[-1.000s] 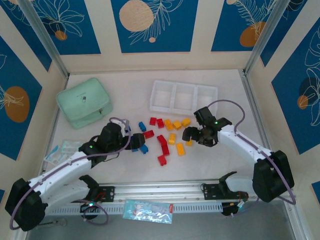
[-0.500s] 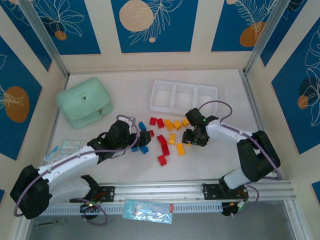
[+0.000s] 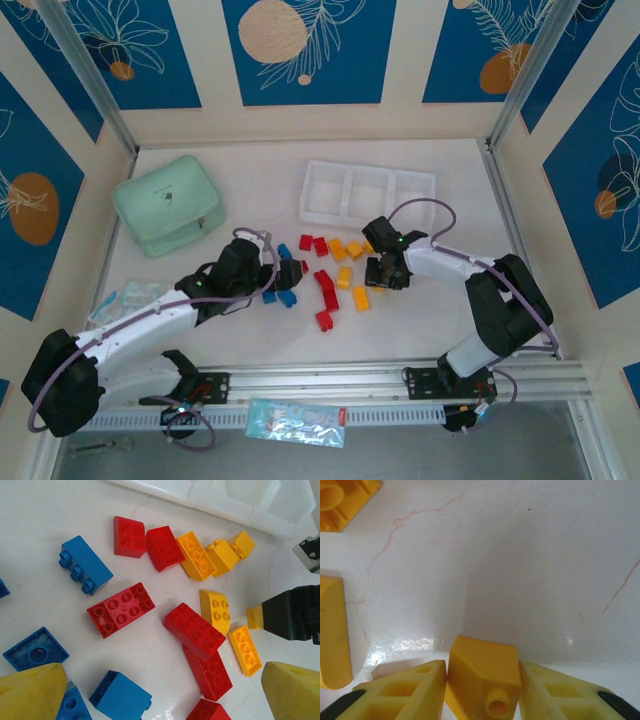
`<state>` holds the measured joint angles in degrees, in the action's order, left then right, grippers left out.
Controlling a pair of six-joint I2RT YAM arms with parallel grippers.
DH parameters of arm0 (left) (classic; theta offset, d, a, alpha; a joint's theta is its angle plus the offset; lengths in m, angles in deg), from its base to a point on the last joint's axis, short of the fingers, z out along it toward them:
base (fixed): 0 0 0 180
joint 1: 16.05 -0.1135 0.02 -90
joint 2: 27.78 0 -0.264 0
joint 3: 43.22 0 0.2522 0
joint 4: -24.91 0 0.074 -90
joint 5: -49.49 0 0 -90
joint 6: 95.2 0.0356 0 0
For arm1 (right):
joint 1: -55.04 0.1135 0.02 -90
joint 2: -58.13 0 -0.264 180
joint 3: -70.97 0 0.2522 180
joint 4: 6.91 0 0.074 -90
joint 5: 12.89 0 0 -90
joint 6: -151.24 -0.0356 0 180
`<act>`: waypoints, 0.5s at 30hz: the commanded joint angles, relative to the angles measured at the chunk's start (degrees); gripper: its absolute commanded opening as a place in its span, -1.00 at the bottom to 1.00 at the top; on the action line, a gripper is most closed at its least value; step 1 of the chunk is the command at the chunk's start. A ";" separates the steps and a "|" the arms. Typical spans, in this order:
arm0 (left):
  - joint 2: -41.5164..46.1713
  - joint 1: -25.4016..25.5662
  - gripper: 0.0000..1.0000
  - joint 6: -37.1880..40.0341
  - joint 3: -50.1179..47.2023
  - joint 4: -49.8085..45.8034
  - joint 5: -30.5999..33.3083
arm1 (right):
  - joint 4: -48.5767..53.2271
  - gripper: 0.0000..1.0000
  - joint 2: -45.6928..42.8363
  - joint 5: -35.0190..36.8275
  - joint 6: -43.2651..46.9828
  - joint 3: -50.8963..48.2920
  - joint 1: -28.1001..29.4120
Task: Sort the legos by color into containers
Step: Pick up the lego from the center of the table.
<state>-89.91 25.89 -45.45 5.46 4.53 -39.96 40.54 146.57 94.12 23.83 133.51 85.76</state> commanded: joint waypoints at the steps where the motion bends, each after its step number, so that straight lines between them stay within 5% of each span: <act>1: -0.27 0.56 0.99 -0.09 2.09 -1.36 1.40 | 0.65 -0.25 0.95 1.30 0.55 1.56 0.47; 15: 0.92 0.52 0.99 0.74 3.14 -4.13 3.27 | 3.16 -0.59 -5.65 1.35 3.61 3.13 0.74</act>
<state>-89.86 25.89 -45.36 6.31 2.22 -38.34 41.61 143.75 95.20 26.34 134.60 86.15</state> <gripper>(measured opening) 0.993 0.212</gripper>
